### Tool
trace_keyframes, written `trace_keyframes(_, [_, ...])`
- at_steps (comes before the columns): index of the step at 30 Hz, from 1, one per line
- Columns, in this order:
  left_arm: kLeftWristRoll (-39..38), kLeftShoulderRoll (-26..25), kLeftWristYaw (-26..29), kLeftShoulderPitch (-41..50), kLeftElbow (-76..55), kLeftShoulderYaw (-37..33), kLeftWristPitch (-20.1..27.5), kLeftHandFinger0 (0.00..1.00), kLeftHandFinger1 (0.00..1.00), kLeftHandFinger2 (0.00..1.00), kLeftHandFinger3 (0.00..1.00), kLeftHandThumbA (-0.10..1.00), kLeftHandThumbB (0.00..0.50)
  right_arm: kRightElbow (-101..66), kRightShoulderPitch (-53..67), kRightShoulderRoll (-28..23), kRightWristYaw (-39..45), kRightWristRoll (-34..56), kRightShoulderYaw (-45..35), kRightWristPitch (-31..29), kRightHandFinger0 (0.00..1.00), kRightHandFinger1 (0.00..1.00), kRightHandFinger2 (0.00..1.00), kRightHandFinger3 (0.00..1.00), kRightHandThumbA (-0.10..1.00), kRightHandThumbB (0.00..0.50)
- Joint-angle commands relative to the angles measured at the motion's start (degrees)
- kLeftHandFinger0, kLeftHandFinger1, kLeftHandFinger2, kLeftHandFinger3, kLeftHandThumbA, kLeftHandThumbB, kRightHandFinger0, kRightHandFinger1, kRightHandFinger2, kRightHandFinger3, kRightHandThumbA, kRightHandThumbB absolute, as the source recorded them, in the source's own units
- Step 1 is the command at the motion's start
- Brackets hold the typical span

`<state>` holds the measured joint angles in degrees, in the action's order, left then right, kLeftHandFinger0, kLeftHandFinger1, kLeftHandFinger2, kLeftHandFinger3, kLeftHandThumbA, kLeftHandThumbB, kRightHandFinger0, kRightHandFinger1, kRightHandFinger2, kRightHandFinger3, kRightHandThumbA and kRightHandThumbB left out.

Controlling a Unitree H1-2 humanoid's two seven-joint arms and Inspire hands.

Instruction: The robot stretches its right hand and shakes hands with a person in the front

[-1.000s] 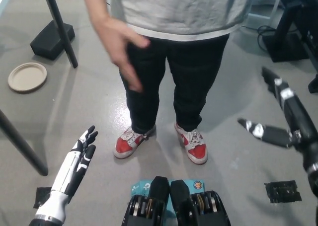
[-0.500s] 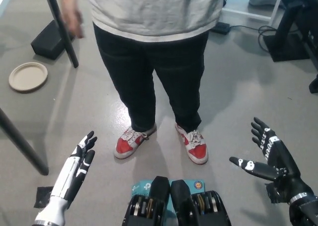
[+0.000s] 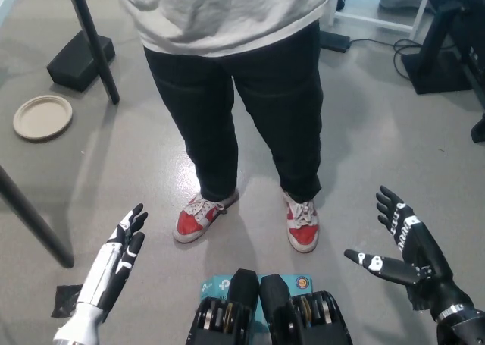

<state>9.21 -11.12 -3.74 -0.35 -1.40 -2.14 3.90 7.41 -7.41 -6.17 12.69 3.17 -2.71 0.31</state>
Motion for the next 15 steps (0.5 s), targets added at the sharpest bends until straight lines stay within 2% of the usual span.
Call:
trace_keyframes(1, [-0.17,-0.29,0.31,0.05,-1.49,0.44,1.44,1.0,1.0,1.0,1.0,1.0,0.068,-1.7,-1.0,-1.2,-0.3,-1.0,0.98,-3.15,1.0,1.0,1.0,1.0,1.0,0.296])
trace_keyframes(2, [0.14,-0.32,0.43,0.02,-1.42,0.4,1.47,1.0,1.0,1.0,1.0,1.0,0.086,-1.78,-0.99,-1.32,-0.27,-1.01,1.13,-3.08,1.0,1.0,1.0,1.0,1.0,0.292])
trace_keyframes(6, [0.28,-0.24,0.62,-0.15,-1.14,0.39,1.91,1.0,1.0,1.0,1.0,1.0,0.062,-2.05,-1.16,-1.72,-0.95,-2.06,1.77,-2.38,1.0,1.0,1.0,1.0,1.0,0.31])
trace_keyframes(15, [0.04,-0.34,0.26,-0.42,-1.59,0.38,1.21,1.0,1.0,1.0,1.0,1.0,0.052,-1.74,-1.68,-2.12,-1.52,-3.7,2.33,-2.35,1.0,1.0,1.0,1.0,1.0,0.302])
